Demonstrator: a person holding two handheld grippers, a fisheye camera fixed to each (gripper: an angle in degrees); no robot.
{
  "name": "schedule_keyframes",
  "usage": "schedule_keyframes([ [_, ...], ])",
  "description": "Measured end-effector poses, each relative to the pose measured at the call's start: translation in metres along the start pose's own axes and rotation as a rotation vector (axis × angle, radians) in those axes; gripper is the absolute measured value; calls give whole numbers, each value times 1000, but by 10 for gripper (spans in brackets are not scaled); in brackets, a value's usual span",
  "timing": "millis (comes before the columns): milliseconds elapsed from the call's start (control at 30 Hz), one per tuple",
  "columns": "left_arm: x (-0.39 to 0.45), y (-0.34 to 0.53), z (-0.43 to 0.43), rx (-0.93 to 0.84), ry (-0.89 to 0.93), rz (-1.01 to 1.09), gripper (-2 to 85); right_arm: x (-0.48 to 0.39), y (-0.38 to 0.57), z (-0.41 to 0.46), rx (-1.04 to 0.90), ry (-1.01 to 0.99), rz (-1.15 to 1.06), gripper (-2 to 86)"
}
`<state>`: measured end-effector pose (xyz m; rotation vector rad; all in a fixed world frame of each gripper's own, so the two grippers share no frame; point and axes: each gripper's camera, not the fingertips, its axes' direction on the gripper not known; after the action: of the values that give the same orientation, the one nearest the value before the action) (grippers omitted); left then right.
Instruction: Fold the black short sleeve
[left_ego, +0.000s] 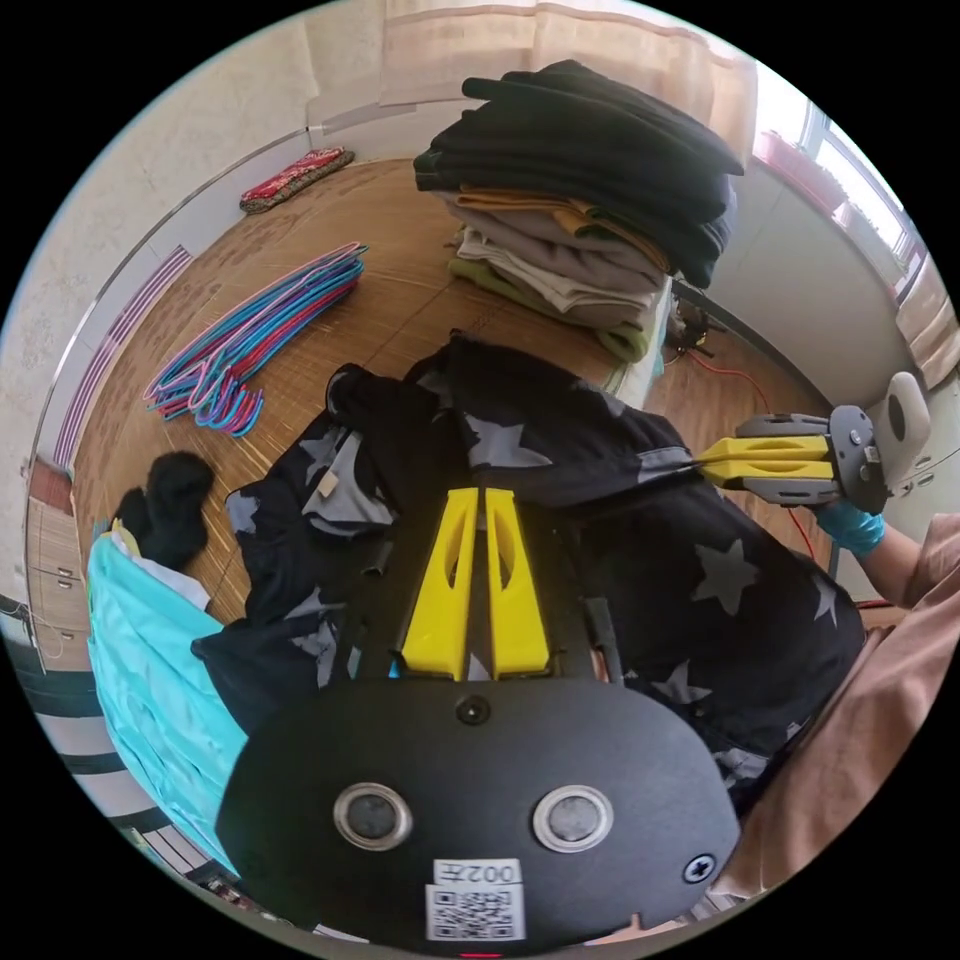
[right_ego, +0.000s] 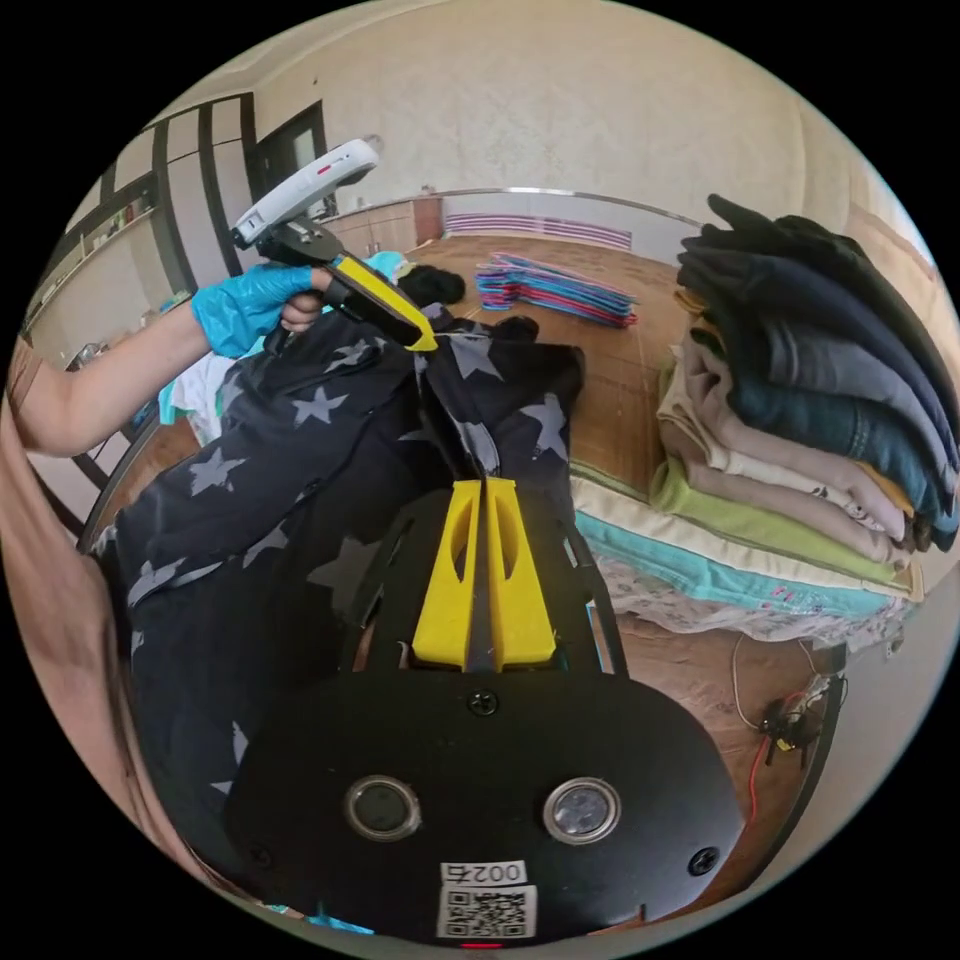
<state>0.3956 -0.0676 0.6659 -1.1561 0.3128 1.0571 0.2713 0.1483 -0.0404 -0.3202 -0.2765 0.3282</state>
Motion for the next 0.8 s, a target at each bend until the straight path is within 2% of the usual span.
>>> schedule_keyframes([
  [367, -5, 34, 15, -61, -5, -75, -9, -9, 2, 14, -84, -79, -54, 19],
  [533, -10, 44, 12, -85, -77, -107, -10, 11, 10, 6, -44, 31, 6, 56],
  [667, -17, 47, 5, -25, -60, -140, -14, 29, 14, 12, -22, 116, 33, 83],
  [800, -24, 32, 8, 42, -30, -135, -9, 35, 13, 27, -28, 108, 6, 93],
])
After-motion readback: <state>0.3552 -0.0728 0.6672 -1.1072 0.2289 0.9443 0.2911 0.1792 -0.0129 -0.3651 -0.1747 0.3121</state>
